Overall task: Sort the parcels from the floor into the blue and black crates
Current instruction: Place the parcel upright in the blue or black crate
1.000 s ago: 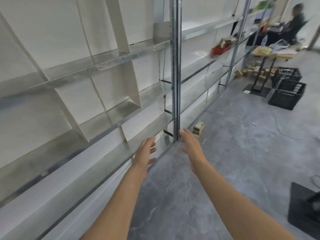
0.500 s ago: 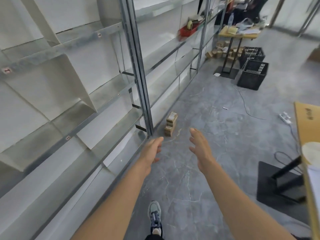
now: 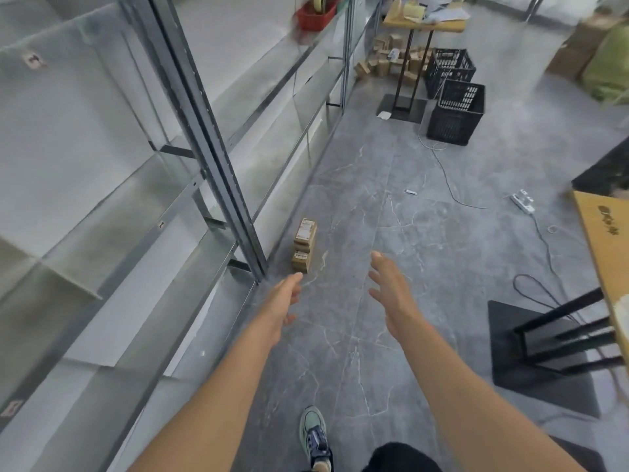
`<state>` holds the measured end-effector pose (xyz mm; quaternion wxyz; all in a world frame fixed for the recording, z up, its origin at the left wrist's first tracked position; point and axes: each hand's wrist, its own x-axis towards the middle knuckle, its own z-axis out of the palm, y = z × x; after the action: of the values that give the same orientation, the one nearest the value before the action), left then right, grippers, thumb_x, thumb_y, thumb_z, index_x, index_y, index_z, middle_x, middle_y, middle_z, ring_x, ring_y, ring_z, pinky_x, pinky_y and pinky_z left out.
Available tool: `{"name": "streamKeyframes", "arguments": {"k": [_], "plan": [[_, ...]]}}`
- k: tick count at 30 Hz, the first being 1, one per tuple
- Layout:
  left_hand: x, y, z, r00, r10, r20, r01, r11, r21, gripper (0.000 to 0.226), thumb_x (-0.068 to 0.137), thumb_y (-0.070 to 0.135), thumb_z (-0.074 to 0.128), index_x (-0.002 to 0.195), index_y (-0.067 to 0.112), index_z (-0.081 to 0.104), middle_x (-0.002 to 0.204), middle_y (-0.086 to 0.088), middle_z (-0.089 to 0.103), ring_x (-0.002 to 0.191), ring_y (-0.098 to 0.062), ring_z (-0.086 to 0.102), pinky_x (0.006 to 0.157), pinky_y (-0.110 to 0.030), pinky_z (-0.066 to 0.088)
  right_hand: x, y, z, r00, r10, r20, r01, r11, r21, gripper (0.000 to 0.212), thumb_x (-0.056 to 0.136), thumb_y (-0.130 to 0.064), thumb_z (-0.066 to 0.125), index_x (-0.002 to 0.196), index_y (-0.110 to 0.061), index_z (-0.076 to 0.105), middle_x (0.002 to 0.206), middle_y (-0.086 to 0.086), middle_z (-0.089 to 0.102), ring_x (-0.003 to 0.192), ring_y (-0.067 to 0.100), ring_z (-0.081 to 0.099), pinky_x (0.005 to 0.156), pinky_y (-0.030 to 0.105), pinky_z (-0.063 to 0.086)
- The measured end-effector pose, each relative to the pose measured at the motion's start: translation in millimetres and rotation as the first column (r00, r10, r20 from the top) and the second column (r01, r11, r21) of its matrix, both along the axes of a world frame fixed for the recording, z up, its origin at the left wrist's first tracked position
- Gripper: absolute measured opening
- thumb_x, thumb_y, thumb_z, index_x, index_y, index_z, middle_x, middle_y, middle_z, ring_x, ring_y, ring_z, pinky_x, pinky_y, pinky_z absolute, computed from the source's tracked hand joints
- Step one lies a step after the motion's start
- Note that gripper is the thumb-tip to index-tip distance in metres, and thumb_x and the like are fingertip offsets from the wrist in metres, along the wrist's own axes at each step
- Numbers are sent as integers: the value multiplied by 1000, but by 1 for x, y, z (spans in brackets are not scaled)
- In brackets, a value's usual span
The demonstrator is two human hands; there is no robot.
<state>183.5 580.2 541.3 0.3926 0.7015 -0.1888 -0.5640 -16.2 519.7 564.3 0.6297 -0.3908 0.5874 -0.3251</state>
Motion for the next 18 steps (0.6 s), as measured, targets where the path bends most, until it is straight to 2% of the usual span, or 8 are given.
{"name": "streamKeyframes", "arguments": {"k": [3, 10, 18], "plan": [[21, -44, -7, 1000, -15, 16, 15, 999, 28, 36, 100, 49, 55, 125, 24, 60, 130, 1, 61, 119, -17, 56, 102, -46, 45, 18, -38, -7, 1000, -6, -15, 6, 1000, 30, 60, 108, -54, 44, 161, -25, 38, 164, -5, 41, 148, 18, 42, 124, 48, 35], [50, -138, -28, 998, -43, 41, 40, 997, 72, 39, 100, 51, 54, 130, 26, 59, 130, 4, 61, 121, -16, 56, 104, -45, 46, 48, -134, -44, 1000, 16, -10, -15, 996, 84, 63, 107, -57, 46, 162, -28, 34, 166, -6, 35, 149, 19, 40, 124, 50, 34], [63, -258, -67, 996, 46, 76, -59, 982, 181, 38, 101, 49, 53, 127, 23, 59, 128, 2, 62, 114, -13, 58, 106, -45, 45, 73, -262, -118, 998, 64, -4, -62, 978, 199, 61, 107, -57, 45, 160, -26, 39, 164, -6, 39, 150, 19, 40, 125, 51, 32]]}}
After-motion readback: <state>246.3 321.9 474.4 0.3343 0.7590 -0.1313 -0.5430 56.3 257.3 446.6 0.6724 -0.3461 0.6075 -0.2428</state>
